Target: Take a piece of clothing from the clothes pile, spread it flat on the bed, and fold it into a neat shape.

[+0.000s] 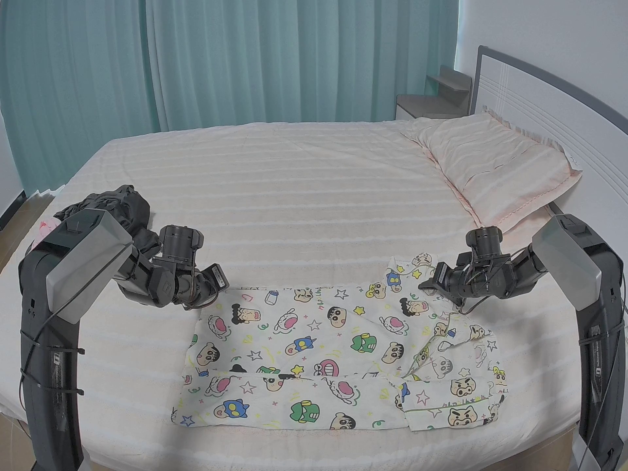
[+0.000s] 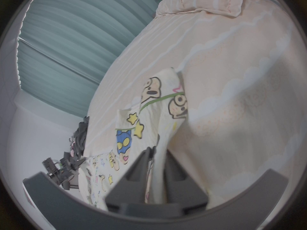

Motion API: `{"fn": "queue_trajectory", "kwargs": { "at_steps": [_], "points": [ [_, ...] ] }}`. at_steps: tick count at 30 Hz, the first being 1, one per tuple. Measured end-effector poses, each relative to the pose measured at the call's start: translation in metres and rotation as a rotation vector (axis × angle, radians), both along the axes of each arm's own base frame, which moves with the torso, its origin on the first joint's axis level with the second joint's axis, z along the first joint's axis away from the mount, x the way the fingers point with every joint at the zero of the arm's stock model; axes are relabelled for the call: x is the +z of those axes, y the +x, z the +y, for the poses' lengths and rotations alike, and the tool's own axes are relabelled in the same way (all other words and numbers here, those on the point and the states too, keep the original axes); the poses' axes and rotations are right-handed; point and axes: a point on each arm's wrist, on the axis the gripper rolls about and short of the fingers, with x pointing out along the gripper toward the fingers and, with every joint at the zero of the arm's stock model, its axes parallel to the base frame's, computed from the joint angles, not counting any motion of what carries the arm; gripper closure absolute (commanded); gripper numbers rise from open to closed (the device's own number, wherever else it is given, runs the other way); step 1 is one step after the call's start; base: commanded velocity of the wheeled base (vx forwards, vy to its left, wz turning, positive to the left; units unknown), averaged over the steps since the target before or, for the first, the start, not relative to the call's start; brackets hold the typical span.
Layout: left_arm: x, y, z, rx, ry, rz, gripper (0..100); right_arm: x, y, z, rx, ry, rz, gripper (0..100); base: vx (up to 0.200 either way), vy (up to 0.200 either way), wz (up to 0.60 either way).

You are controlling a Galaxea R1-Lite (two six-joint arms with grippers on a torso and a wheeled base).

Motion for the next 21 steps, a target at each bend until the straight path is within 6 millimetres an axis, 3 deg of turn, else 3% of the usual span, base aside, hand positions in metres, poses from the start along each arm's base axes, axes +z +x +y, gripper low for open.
{"fn": "queue_trajectory", "kwargs": {
  "at_steps": [10, 21],
  "points": [
    [0.001, -0.001, 0.0, -0.001, 0.001, 0.003, 100, 0.012, -0.01, -0.026, 0.034, 0.092, -0.16, 100, 0.0, 0.0, 0.0],
    [0.019, 0.0, 0.0, 0.0, -0.002, -0.038, 100, 0.02, -0.02, -0.04, 0.054, 0.131, -0.24, 100, 0.0, 0.0, 0.0]
  ]
}}
